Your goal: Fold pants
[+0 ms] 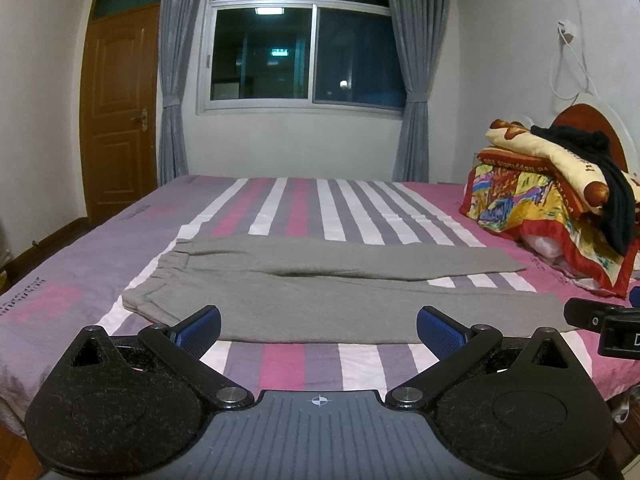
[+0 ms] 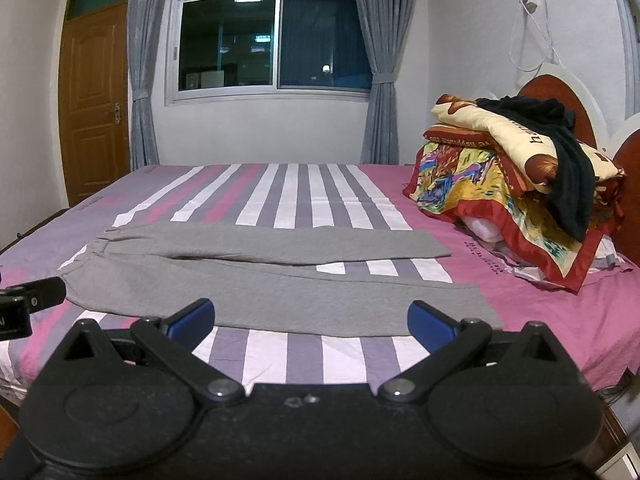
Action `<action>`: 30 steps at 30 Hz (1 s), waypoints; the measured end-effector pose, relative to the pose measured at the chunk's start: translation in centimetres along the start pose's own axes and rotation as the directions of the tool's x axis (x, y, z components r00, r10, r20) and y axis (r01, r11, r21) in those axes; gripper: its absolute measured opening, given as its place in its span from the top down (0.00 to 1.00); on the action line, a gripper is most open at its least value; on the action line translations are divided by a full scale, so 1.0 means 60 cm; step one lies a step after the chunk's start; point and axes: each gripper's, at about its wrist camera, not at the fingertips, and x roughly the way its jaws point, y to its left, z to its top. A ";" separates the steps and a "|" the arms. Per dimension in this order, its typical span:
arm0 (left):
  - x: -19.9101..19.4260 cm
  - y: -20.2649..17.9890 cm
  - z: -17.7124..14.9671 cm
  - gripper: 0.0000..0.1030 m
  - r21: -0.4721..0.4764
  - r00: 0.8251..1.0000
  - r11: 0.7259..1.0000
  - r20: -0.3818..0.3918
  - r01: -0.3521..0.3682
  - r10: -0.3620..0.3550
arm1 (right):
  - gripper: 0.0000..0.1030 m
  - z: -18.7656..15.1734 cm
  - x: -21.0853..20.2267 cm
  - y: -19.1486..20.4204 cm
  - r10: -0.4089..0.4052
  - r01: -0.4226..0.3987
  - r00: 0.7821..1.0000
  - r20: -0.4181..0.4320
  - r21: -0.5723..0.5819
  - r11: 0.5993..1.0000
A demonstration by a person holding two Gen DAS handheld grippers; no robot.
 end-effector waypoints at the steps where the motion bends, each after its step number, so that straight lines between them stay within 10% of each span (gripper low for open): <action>1: -0.001 0.000 0.000 0.00 0.001 1.000 1.000 0.000 0.000 0.000 | 0.00 0.000 0.000 0.000 0.001 -0.001 1.000 -0.001 0.000 1.000; 30: 0.000 -0.007 0.001 0.00 0.003 1.000 1.000 -0.001 -0.002 0.002 | 0.00 -0.004 0.000 0.001 -0.002 0.002 1.000 -0.001 -0.001 1.000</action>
